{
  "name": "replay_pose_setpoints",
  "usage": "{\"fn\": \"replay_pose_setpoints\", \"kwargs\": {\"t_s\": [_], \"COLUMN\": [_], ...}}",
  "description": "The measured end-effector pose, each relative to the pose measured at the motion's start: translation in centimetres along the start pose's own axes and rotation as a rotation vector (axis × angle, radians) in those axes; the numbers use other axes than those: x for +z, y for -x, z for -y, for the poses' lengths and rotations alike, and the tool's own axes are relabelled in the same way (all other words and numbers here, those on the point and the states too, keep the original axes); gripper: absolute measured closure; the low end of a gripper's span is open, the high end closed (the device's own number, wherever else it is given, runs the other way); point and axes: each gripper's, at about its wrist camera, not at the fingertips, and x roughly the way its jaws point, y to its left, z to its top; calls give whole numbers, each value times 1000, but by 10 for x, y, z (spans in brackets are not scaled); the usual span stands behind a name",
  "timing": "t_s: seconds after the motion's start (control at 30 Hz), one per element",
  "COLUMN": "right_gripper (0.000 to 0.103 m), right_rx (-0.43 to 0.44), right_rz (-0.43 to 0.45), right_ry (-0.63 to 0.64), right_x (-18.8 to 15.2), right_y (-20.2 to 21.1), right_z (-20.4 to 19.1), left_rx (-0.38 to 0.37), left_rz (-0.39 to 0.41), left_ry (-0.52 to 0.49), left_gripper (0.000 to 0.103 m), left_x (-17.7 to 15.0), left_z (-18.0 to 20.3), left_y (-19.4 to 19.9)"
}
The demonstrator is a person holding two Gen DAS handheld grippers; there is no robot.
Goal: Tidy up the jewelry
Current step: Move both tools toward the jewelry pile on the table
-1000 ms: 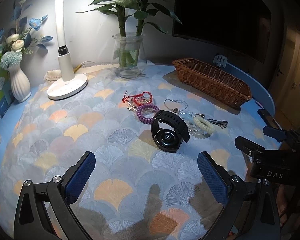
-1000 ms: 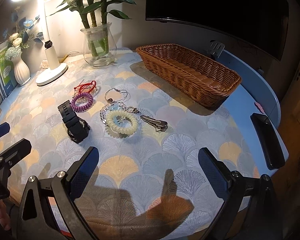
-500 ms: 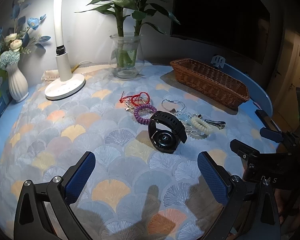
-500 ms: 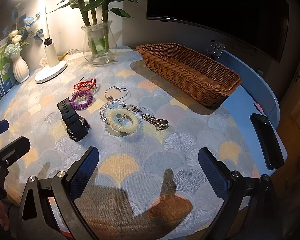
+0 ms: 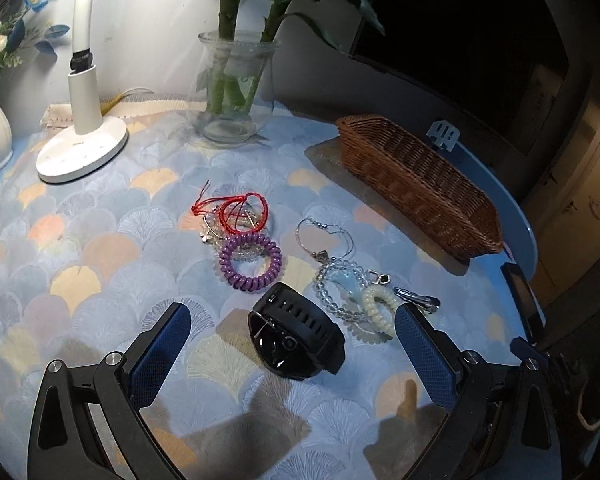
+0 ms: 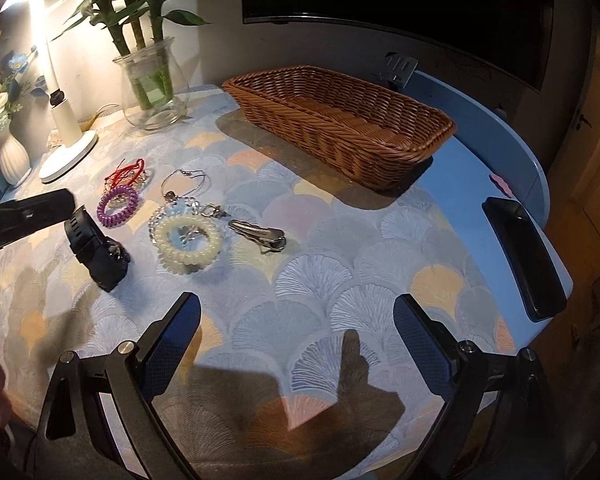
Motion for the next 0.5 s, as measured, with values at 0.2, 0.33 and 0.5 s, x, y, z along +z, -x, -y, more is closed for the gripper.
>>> {"fn": "replay_pose_setpoints", "kwargs": {"t_s": [0.2, 0.33, 0.5], "right_gripper": [8, 13, 14], "right_rx": [-21, 31, 20], "right_rz": [22, 14, 0], "right_ry": [14, 25, 30], "right_x": [5, 11, 16], "right_y": [-5, -13, -22], "right_z": [5, 8, 12], "left_rx": [47, 36, -55], "left_rz": [-14, -35, -12], "left_ry": [-40, -14, 53], "left_gripper": [2, 2, 2], "left_x": [-6, -9, -5], "left_z": [-2, -23, -41], "left_y": [-10, -7, 4]}}
